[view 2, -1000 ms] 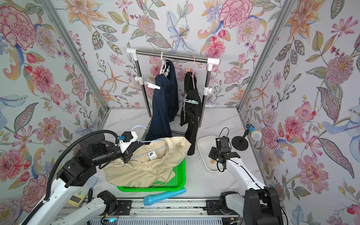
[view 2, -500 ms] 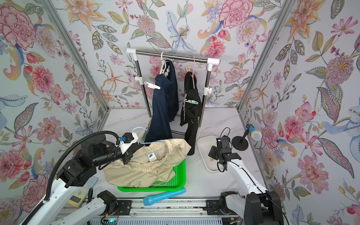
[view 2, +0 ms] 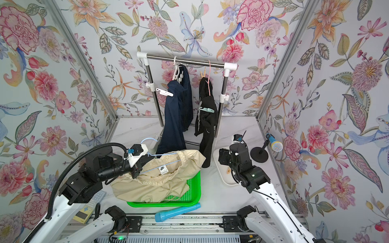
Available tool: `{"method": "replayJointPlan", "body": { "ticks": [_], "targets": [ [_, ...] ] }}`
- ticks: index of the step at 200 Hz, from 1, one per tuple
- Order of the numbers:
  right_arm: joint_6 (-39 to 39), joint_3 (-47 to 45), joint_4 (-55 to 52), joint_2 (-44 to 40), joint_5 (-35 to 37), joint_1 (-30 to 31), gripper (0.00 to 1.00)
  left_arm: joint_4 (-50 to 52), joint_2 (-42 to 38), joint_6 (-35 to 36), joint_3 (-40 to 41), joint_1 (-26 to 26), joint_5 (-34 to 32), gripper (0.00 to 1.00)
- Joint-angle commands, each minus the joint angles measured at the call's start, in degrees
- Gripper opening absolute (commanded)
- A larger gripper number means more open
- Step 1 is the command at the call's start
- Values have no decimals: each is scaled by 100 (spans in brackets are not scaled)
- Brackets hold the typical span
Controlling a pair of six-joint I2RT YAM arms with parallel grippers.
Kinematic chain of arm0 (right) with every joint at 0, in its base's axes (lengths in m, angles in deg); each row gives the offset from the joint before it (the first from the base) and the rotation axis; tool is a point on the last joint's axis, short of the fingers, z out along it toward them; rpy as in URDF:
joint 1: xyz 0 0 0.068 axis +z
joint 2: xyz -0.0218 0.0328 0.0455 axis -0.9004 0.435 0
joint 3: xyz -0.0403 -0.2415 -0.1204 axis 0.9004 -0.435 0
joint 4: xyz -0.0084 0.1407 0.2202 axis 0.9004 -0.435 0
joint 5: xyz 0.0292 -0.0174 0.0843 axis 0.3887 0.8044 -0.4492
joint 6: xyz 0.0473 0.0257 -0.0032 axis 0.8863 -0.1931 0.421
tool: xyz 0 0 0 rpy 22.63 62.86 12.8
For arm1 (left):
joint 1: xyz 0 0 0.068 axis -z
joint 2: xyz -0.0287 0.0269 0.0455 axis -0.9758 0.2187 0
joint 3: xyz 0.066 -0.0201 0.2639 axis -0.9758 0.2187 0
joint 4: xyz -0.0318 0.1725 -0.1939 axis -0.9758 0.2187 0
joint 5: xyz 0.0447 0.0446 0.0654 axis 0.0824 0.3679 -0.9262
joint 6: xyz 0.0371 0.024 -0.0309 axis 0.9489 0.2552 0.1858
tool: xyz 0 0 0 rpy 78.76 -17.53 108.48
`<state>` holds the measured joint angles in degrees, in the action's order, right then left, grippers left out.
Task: Remove the clothespins securing shorts to the hanger
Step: Adjust the hanger in the basket.
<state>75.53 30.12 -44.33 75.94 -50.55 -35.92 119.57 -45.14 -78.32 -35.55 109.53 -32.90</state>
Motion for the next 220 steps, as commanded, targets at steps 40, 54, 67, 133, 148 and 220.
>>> {"method": "replayJointPlan", "body": {
  "ticks": [40, 54, 67, 133, 148, 220],
  "targets": [
    [-1663, 768, 955, -28, 442, 2464, 55, -47, 91, 41, -63, 9, 91, 0],
    [-2221, 1043, 1081, 243, 728, 3039, 56, 13, 212, 82, -129, 9, 210, 0],
    [-2699, 1298, 1119, 547, 987, 3444, 59, 58, 340, 107, -218, 12, 379, 0],
    [-4160, 1777, 1448, 1562, 720, 3898, 54, 32, 697, 100, -498, 16, 749, 0],
    [-4409, 1699, 1654, 1590, 587, 3957, 51, 45, 722, 119, -516, 18, 787, 0],
    [-5401, 1600, 2051, 1879, 666, 4274, 47, 174, 758, 187, -611, 18, 835, 0]
  ]
}}
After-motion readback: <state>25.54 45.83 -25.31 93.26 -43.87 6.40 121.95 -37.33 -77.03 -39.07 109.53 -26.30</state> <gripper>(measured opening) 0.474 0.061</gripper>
